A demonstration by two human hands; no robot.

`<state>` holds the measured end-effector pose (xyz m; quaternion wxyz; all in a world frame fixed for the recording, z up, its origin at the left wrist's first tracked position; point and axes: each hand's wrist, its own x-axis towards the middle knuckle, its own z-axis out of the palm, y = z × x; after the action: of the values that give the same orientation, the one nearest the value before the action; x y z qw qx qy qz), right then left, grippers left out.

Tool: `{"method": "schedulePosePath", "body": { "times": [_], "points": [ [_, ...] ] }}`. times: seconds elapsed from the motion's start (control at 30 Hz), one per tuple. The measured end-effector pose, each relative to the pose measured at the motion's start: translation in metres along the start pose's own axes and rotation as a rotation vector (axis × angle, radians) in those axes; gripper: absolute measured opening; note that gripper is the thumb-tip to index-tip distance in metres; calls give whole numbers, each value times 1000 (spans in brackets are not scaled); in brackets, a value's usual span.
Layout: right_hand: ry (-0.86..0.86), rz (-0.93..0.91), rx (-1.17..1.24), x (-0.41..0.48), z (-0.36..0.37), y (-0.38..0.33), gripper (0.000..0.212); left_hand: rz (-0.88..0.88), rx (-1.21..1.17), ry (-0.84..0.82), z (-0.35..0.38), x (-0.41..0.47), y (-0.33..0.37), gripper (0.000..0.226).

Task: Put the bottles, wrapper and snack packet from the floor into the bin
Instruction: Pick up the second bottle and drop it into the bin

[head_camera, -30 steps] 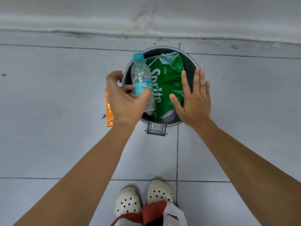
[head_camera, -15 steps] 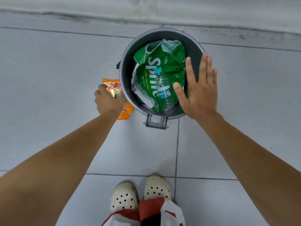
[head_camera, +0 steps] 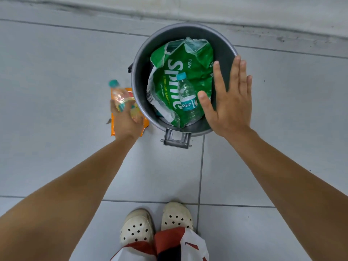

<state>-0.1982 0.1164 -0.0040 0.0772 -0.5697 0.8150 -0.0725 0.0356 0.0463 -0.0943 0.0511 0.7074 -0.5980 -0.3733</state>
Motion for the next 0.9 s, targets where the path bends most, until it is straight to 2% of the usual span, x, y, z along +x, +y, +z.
{"method": "schedulePosePath", "body": {
  "times": [0.07,0.13,0.2,0.33,0.43,0.57,0.63,0.7,0.8,0.9],
  "points": [
    [-6,0,0,0,-1,0,78,18,-260,241,-26,-9,17,50],
    [-18,7,-1,0,-3,-1,78,123,-477,453,-57,-22,36,52],
    [-31,12,2,0,-4,0,79,276,-577,531,-83,-35,55,54],
    [-44,19,0,0,-5,-2,79,671,-544,395,-99,-55,96,59],
    [-57,24,-6,0,-5,-1,80,731,-439,274,-87,-69,122,67],
    [-53,22,5,-1,-5,-2,81,620,-274,265,-75,-67,116,88],
    [-43,21,6,-1,-5,-2,81,582,-321,305,-74,-60,106,93],
    [-39,23,6,-1,-6,-1,81,520,-406,342,-75,-52,93,88],
    [-39,18,4,-1,-5,-1,82,211,-511,361,-70,-32,66,74],
    [-30,18,5,-1,-5,0,82,-120,-405,267,-56,-4,33,72]
  ]
}}
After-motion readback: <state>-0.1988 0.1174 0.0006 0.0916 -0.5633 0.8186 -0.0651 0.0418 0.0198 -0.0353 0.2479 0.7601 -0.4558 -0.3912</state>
